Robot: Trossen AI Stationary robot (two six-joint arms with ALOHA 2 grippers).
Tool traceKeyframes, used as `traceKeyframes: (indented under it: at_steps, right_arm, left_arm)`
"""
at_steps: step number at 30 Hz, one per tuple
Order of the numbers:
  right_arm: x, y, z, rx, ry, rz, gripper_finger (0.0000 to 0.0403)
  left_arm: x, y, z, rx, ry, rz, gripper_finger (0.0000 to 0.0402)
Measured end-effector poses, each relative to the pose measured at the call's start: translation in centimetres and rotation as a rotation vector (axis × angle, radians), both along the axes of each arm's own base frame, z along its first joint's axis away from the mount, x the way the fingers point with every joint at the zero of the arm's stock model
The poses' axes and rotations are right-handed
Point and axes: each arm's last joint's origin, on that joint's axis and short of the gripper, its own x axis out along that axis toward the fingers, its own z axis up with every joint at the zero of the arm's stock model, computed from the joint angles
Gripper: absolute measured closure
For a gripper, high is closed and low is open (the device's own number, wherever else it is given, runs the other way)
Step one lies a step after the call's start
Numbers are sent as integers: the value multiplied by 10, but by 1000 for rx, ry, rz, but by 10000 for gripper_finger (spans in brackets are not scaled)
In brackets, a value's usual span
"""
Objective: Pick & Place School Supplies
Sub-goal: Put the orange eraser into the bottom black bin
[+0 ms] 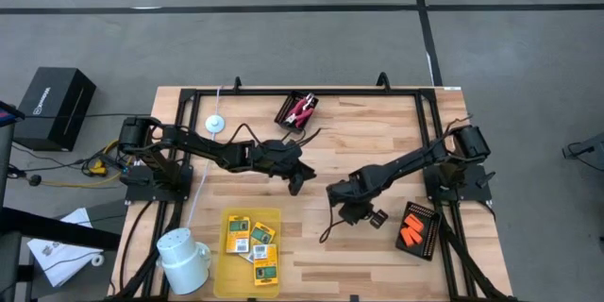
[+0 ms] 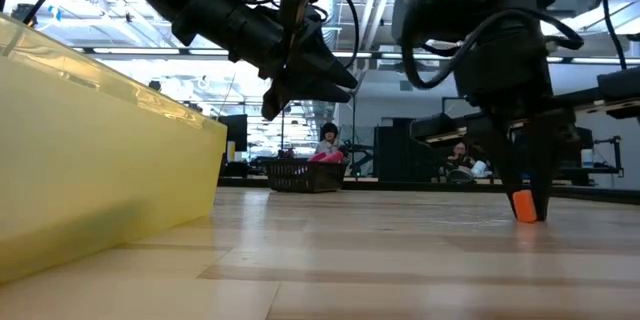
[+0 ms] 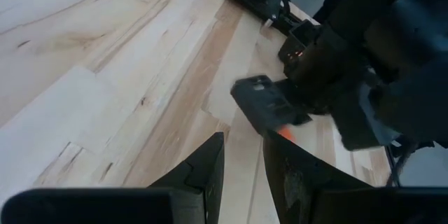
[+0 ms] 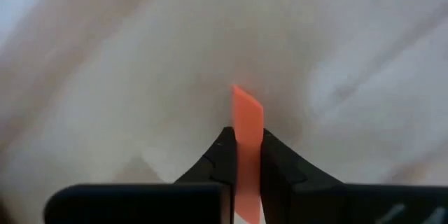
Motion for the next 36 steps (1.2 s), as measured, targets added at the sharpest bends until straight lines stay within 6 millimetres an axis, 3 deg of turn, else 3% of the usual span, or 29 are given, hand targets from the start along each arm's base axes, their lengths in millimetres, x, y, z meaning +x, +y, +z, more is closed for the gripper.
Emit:
traceKeyframes:
  at_steps: [3, 6, 10, 15, 22, 28, 36]
  right_arm:
    - [-4, -7, 13, -63, 48, -23, 379]
    - [-1, -15, 45, -48, -8, -91, 379]
    - [-19, -32, 81, -22, 30, -244, 379]
    - [-59, -44, 126, 51, 59, -514, 380]
    - [-114, -25, 167, 94, 58, -860, 380]
    - [-141, 8, 168, 74, 102, -1061, 380]
    - [-170, 56, 110, 33, 225, -1266, 380]
  left_arm:
    - [1, 0, 1, -1, -13, 8, 306]
    - [1, 0, 2, -1, -27, 10, 306]
    - [2, 0, 3, -18, -38, 21, 306]
    - [2, 0, 4, -23, -47, 23, 306]
    - [2, 0, 5, -27, -57, 14, 306]
    - [3, -1, 5, -37, -63, -31, 306]
    - [3, -3, 6, -33, -65, -77, 306]
